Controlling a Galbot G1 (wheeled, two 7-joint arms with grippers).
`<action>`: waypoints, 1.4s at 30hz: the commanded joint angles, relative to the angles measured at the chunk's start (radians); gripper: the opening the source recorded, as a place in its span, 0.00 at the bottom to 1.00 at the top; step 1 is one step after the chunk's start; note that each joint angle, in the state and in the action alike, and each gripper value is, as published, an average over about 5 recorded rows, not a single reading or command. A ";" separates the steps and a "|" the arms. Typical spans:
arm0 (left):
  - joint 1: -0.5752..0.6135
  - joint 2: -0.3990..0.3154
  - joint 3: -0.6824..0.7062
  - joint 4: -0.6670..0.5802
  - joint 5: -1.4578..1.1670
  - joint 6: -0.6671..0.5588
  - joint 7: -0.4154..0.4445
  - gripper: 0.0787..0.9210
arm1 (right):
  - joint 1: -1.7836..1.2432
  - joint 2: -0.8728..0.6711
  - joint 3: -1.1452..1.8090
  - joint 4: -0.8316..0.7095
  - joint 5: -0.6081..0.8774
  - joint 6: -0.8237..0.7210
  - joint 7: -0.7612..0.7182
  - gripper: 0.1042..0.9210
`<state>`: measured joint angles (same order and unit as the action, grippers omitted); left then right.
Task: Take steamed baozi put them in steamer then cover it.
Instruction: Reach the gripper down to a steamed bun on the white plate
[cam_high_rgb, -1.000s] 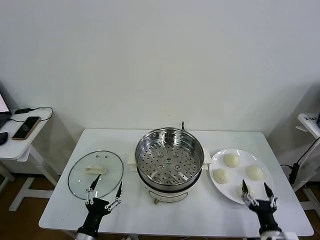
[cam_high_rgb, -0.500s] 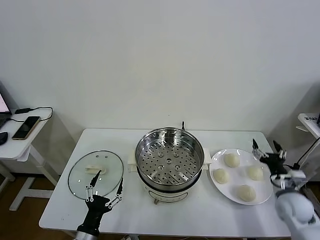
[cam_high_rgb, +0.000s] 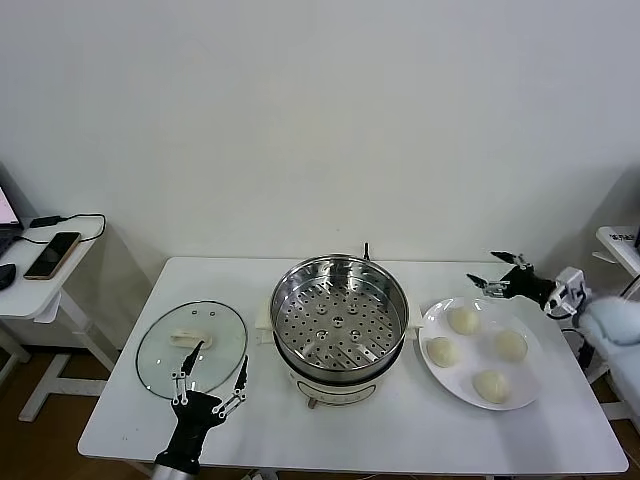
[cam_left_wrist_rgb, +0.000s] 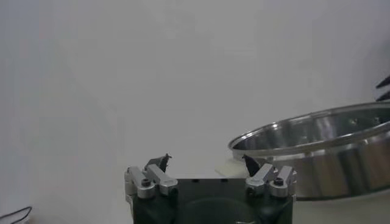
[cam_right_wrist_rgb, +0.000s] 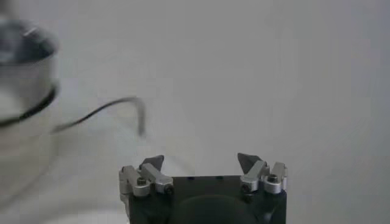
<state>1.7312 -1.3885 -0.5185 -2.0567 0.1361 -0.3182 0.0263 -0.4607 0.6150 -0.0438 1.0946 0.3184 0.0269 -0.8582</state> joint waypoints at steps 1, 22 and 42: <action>0.008 -0.002 -0.002 -0.019 -0.007 0.022 -0.001 0.88 | 0.324 0.001 -0.258 -0.179 -0.312 0.005 -0.425 0.88; 0.013 -0.016 -0.016 -0.013 0.012 0.018 -0.014 0.88 | 0.459 0.287 -0.426 -0.390 -0.652 0.072 -0.410 0.88; 0.010 -0.017 -0.013 -0.015 0.013 0.013 -0.016 0.88 | 0.399 0.332 -0.421 -0.415 -0.650 0.071 -0.319 0.77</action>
<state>1.7405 -1.4054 -0.5318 -2.0733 0.1483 -0.3047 0.0109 -0.0676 0.9266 -0.4545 0.6964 -0.3167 0.0957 -1.1927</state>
